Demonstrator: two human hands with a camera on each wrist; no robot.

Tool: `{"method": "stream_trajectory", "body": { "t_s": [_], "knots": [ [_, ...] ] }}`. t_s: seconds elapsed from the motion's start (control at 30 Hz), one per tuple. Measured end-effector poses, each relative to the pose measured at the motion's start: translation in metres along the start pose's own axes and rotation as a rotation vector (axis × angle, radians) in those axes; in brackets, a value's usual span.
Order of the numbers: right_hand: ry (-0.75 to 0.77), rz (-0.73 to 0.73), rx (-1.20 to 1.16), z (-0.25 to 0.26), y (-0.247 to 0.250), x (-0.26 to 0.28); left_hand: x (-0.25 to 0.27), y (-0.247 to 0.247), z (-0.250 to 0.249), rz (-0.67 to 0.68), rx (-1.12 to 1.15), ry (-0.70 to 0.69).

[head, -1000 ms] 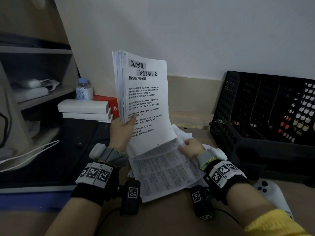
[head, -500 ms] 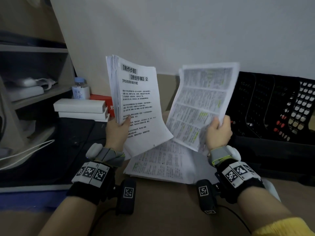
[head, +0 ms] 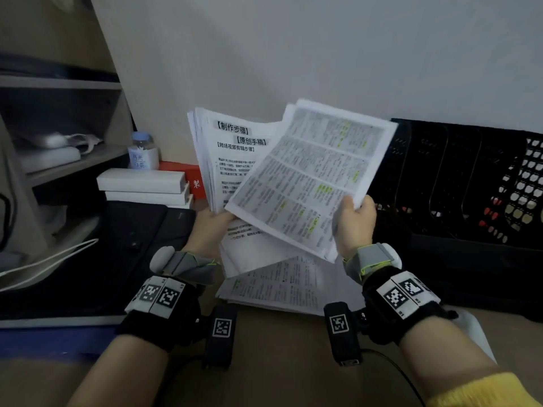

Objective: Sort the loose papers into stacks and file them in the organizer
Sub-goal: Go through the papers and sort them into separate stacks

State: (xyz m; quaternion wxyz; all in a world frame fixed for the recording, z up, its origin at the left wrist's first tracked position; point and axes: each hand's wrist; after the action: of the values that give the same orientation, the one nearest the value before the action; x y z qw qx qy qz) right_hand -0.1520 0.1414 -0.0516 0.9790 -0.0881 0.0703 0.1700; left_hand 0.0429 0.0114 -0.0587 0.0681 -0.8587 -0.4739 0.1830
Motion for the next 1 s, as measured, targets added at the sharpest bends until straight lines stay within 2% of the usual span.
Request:
{"method": "stream_trajectory", "body": {
  "t_s": [0.13, 0.23, 0.3, 0.37, 0.47, 0.53, 0.73, 0.9, 1.0],
  "knots": [
    [-0.101, 0.128, 0.137, 0.000, 0.002, 0.005, -0.001, -0.001, -0.002, 0.048, 0.009, 0.063],
    [-0.221, 0.270, 0.131, 0.005, 0.004, 0.012, -0.001, 0.001, -0.001, 0.084, 0.063, 0.032],
    [-0.233, 0.317, 0.110, 0.007, 0.004, 0.016, -0.002, 0.002, 0.002, 0.107, 0.079, 0.055],
    [-0.209, 0.292, 0.091, 0.005, 0.002, 0.016, 0.000, 0.001, 0.000, 0.129, 0.097, 0.065],
    [-0.180, 0.147, 0.038, 0.002, -0.001, 0.011, 0.000, 0.000, -0.002, 0.118, 0.108, 0.084],
    [-0.181, 0.123, 0.018, -0.001, 0.000, 0.006, -0.001, 0.000, -0.002, 0.103, 0.087, 0.092],
    [-0.179, 0.185, -0.006, -0.005, -0.001, 0.009, -0.002, 0.003, -0.003, 0.111, 0.060, 0.107],
    [-0.340, 0.326, -0.015, -0.003, 0.003, 0.011, 0.000, 0.006, -0.003, 0.107, 0.074, 0.126],
    [-0.345, 0.275, -0.009, -0.006, 0.003, 0.010, 0.002, 0.006, -0.004, 0.117, 0.072, 0.148]
  ]
}}
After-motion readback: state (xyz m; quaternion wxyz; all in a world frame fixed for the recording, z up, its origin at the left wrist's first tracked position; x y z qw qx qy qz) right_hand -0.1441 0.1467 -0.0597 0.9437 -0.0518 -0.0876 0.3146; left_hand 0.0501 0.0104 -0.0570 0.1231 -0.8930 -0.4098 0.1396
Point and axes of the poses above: each hand's wrist, its own x-axis away from the middle knuckle, its own y-axis out of the back of the hand, z = x × y, and after that the axes turned 10 degrees about -y, right-handed
